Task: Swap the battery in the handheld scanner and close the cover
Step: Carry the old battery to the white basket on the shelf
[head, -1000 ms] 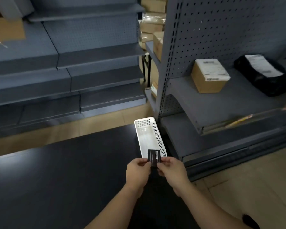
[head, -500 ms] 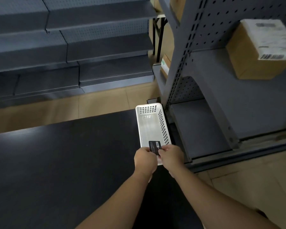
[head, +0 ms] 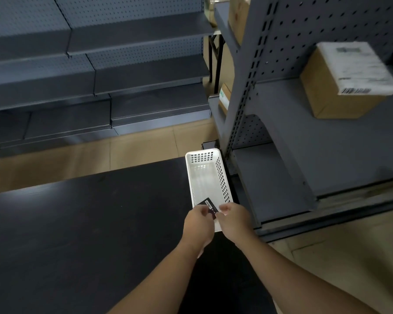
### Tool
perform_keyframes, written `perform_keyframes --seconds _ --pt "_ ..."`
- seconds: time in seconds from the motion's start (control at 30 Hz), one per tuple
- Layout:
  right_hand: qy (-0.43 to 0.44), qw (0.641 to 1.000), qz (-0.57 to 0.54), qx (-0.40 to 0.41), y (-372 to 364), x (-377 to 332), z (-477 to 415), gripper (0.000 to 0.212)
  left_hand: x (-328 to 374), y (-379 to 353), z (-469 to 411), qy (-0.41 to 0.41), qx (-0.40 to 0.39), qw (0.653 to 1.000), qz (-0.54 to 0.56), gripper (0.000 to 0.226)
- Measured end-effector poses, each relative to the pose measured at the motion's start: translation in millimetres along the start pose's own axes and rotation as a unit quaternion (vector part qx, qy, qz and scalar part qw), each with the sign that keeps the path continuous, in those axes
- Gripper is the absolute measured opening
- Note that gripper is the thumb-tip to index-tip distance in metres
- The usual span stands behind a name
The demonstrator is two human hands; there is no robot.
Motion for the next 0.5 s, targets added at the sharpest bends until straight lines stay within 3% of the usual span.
perform_keyframes --seconds 0.17,0.3,0.4,0.5 --pt "0.098 0.985 0.13 -0.065 7.5 -43.4 34.6 0.034 11.1 42.2 29.8 -0.068 -0.019 0.982 -0.177 0.035" --pt "0.21 0.923 0.286 -0.15 -21.4 -98.9 75.7 0.021 -5.9 106.3 57.5 -0.049 0.002 0.947 -0.316 0.038" --pt "0.281 0.873 0.365 -0.163 -45.5 -149.7 115.0 0.049 -15.8 165.2 88.3 -0.023 0.058 0.932 -0.358 0.04" --pt "0.345 0.84 0.383 -0.17 -72.3 -198.1 158.9 0.057 -24.0 220.6 124.3 -0.015 0.119 0.925 -0.362 0.042"
Point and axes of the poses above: each hand's wrist, its own z-axis away from the middle knuckle, its own y-axis out of the back of the hand, x = y × z, the point moved 9 cm from there along -z, towards the middle knuckle, and after that the axes turned 2 degrees about -z, right-handed, at the moved point
